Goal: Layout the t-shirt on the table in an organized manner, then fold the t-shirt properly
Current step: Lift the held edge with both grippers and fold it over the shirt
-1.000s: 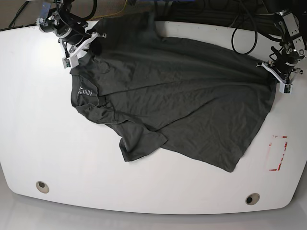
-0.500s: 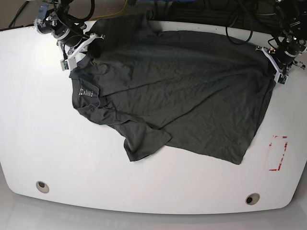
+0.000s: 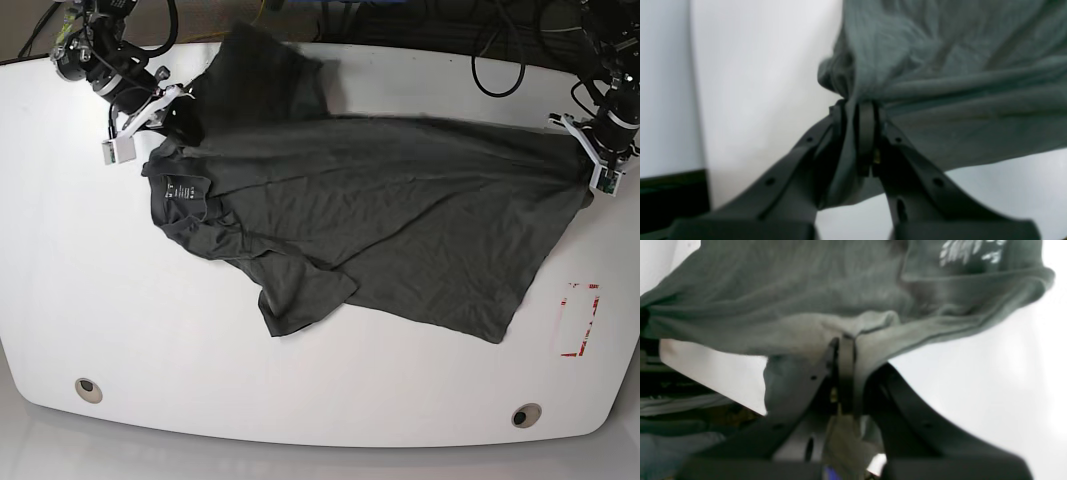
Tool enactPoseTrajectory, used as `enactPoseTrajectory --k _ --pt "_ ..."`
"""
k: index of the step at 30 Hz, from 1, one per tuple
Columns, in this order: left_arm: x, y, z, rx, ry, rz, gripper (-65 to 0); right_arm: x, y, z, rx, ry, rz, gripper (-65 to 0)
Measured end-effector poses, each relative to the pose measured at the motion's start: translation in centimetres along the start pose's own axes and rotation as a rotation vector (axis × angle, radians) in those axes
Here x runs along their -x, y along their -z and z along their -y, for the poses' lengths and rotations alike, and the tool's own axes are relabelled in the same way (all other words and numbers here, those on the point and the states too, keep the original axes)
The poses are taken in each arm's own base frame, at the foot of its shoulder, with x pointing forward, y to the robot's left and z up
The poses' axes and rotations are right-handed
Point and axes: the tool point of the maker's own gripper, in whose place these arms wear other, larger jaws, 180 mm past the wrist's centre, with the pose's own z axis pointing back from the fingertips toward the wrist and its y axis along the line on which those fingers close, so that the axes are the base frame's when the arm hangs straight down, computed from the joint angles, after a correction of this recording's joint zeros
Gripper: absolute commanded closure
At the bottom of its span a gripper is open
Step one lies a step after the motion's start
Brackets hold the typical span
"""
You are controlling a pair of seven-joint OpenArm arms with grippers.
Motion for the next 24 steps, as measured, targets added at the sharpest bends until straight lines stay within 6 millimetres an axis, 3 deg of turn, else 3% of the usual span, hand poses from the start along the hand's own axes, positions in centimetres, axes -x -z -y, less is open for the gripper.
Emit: enactPoseTrajectory --k 6,24 --pt "-1.7 -0.2 -0.8 -0.019 -0.019 0.055 -2.5 -1.5 -0.9 0.9 0.017 -0.013 0.03 0.0" --pt "-12.5 -0.4 -3.7 -0.054 -0.088 0.387 -2.5 -10.3 -1.9 1.8 0.054 -0.198 0.173 0.0"
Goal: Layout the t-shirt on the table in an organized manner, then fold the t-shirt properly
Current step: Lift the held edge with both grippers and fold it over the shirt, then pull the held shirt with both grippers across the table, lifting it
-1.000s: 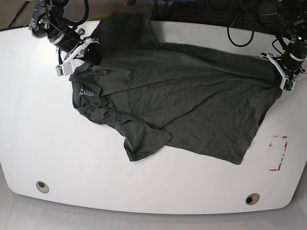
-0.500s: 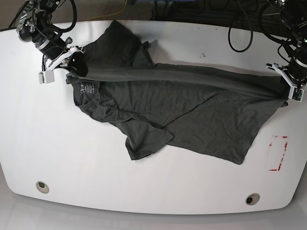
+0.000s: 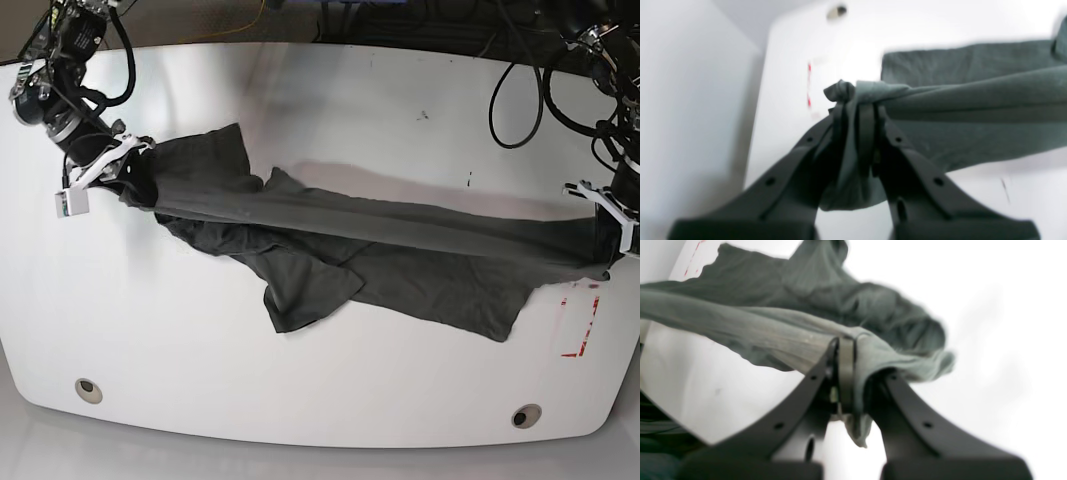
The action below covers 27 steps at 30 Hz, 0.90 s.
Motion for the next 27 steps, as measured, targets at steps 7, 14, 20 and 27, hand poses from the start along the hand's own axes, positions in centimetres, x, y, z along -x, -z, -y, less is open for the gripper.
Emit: enactPoseTrajectory --k 7,14,20,27 --pt "-4.0 1.4 -0.1 0.001 0.016 0.099 -2.5 -5.4 0.2 0.2 0.002 -0.091 0.103 0.0" --pt "-9.2 2.6 -0.4 -0.002 0.039 0.225 -2.5 -11.3 -0.1 -0.5 -0.01 -0.171 0.241 0.0" --pt "-12.4 2.6 -1.5 -0.031 0.044 0.303 -2.5 -14.3 -0.8 -0.8 -0.011 -0.213 0.317 0.0" --pt "-15.9 2.4 -2.3 -0.053 0.059 0.385 -2.5 -17.3 -1.2 -1.9 -0.033 -0.263 0.396 0.0"
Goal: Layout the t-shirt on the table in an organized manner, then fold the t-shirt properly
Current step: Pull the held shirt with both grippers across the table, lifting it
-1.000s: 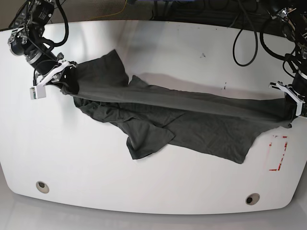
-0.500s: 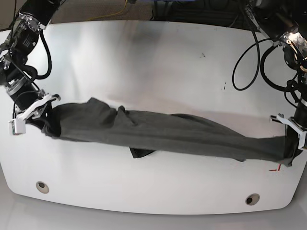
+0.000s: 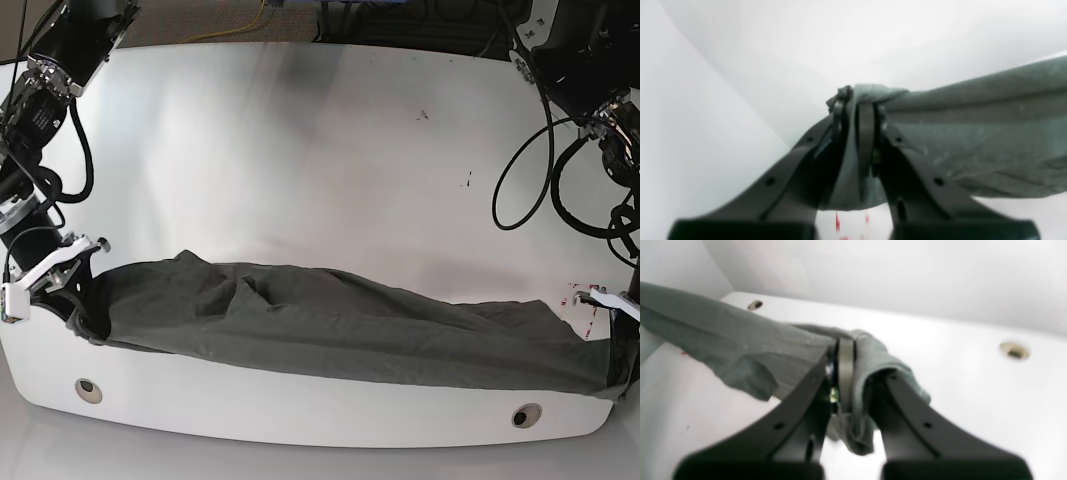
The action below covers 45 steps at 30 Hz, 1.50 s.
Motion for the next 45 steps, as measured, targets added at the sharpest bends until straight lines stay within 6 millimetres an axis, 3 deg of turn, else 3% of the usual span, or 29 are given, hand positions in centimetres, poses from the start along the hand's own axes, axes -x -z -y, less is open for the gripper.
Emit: enactPoseTrajectory --k 10,21,29,39,45 --pt "-4.9 0.8 -1.5 -0.037 0.024 0.124 -2.5 -3.8 0.6 -0.3 -0.016 -0.049 0.103 0.0" --pt "-10.0 0.8 -3.8 -0.075 0.107 0.227 -2.5 -7.2 -0.2 0.2 -0.005 -0.132 0.161 0.0" --pt "-11.6 0.8 -4.2 -0.084 0.122 0.265 -2.5 -9.8 -1.2 0.8 0.018 -0.216 0.185 0.0" --pt "-12.3 0.8 -3.0 -0.034 0.106 0.303 -2.5 -11.9 -4.6 2.6 0.074 -0.255 0.218 0.0" --pt "-14.0 1.1 -2.4 -0.01 0.122 0.344 -2.5 -13.7 -6.1 3.0 0.095 -0.306 0.23 0.0"
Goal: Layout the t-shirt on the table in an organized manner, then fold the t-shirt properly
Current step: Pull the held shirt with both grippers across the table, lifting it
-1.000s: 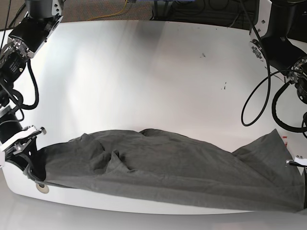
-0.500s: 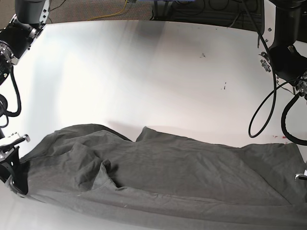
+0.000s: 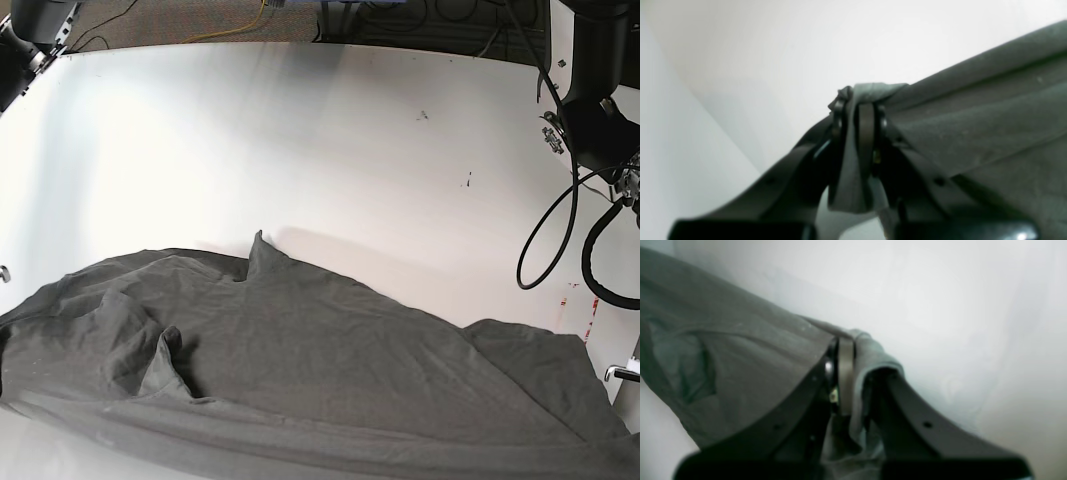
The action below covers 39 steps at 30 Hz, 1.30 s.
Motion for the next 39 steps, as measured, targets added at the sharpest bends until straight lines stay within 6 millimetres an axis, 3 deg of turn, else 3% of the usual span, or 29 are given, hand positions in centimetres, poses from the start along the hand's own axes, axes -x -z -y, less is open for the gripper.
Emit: enactPoseTrajectory --k 15,20,30,34,39 --pt "-4.5 1.5 -0.7 -0.004 0.043 0.108 -2.6 -4.9 -1.2 1.5 0.044 -0.138 0.059 0.0" --pt "-6.4 1.8 -1.0 -0.008 0.053 0.157 -2.6 -7.4 -1.8 1.9 0.064 -0.193 0.106 0.0" --pt "-9.0 2.2 -3.6 -0.069 0.09 0.137 -2.6 -10.0 -2.4 2.1 0.07 -0.275 0.119 0.0" --pt "-9.4 2.1 -3.7 -0.072 0.091 0.137 -2.6 -10.2 -2.5 2.1 0.062 -0.276 0.115 0.0" --pt "-7.1 2.1 -3.0 -0.053 0.082 0.076 -2.6 -8.4 -2.1 1.5 0.019 -0.234 0.071 0.0"
